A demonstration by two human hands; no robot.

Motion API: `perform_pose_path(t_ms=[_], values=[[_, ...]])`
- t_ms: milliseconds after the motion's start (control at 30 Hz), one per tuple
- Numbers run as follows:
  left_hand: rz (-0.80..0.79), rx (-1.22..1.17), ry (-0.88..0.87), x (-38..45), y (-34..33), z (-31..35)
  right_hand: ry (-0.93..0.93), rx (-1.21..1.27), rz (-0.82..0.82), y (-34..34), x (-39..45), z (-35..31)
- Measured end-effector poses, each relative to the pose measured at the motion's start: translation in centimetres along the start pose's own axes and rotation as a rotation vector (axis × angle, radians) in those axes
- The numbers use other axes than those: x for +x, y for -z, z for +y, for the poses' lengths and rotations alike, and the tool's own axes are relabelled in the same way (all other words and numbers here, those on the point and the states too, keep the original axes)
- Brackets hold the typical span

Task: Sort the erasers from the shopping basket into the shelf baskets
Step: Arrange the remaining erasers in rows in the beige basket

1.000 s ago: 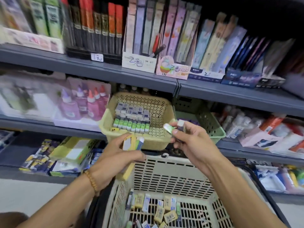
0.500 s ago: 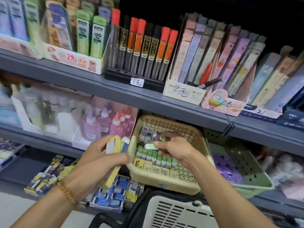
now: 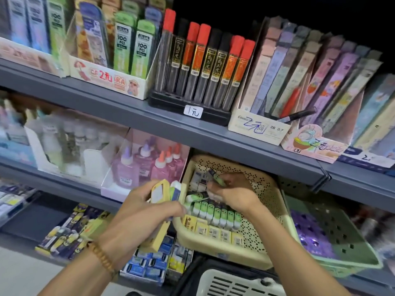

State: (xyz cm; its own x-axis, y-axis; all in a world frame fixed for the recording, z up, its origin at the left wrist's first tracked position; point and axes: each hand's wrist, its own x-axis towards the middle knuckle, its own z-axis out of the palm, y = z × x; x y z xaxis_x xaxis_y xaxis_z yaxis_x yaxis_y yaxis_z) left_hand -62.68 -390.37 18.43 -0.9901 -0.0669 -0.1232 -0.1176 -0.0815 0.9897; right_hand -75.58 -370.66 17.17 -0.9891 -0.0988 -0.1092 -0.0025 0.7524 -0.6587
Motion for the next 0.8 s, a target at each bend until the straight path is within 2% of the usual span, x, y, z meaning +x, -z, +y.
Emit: perform_pose_path(t_ms=[67,233,433,600,700,800], values=[[0.021,0.010,0.016,0.0,-0.2,-0.1,-0.031,-0.062,0.008,0.6,-1.4,0.5],[0.034,0.007,0.029,-0.1,-0.6,-0.3,-0.070,-0.296,-0.134,0.2,-3.2,1.7],[0.027,0.015,0.012,0.0,-0.6,-0.4,-0.057,-0.463,-0.095,-0.7,-3.2,1.4],[0.010,0.016,0.000,0.2,-0.6,-0.2,-0.080,-0.353,-0.067,-0.8,-2.8,1.8],[0.011,0.033,-0.023,0.1,-0.6,-0.2,-0.091,-0.123,-0.109,-1.0,-2.1,2.0],[0.034,0.040,-0.029,0.1,-0.5,0.1,-0.004,-0.119,-0.145,-1.2,-1.7,2.2]])
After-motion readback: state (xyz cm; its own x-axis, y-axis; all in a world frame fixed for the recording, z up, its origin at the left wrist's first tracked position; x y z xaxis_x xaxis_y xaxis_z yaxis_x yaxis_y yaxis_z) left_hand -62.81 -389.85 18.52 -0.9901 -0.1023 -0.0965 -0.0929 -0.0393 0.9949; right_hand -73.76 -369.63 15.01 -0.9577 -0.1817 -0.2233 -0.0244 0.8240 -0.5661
